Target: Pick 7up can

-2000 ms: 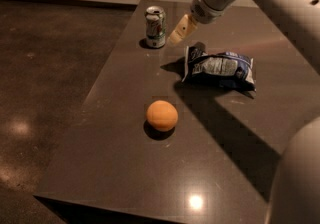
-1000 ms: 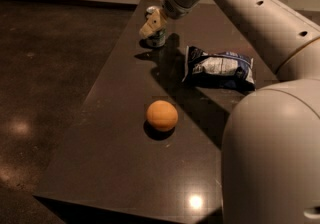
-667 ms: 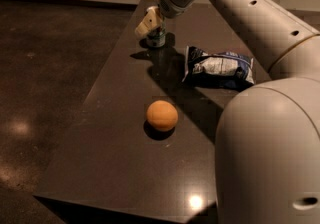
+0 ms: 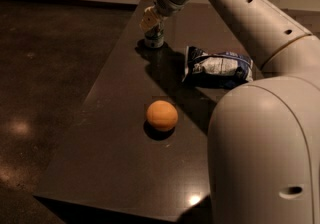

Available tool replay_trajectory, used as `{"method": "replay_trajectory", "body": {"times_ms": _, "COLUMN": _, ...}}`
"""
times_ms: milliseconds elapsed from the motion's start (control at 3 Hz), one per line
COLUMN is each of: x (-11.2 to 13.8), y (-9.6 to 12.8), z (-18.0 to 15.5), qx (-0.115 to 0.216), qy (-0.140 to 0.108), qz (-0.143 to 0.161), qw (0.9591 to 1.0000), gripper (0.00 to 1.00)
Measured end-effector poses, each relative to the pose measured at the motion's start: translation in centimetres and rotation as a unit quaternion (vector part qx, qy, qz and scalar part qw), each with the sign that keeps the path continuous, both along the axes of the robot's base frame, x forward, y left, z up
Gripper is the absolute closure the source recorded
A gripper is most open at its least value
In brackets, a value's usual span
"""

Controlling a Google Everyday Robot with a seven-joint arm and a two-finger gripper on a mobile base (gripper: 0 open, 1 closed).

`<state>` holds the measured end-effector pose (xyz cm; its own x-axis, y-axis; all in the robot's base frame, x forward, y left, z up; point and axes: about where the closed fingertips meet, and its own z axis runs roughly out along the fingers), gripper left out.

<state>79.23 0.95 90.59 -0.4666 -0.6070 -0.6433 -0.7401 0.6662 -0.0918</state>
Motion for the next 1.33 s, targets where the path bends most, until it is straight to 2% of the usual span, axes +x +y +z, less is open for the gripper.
{"method": "replay_trajectory", "body": {"times_ms": 333, "x": -0.9, "y": -0.1, "z": 1.4, "qx": 0.004, "qy": -0.001, "qz": 0.016, "qw": 0.9999, "gripper": 0.69}}
{"method": "replay_trajectory", "body": {"times_ms": 667, "x": -2.5, "y": -0.3, "z": 4.5, "qx": 0.009, "qy": -0.013, "qz": 0.042, "qw": 0.999, "gripper": 0.92}}
{"method": "replay_trajectory", "body": {"times_ms": 1000, "x": -4.2, "y": -0.4, "z": 7.6, "qx": 0.011, "qy": -0.033, "qz": 0.073, "qw": 0.9967, "gripper": 1.0}}
{"method": "replay_trajectory", "body": {"times_ms": 1333, "x": -5.3, "y": -0.5, "z": 9.3, "qx": 0.007, "qy": -0.049, "qz": 0.098, "qw": 0.994, "gripper": 1.0}}
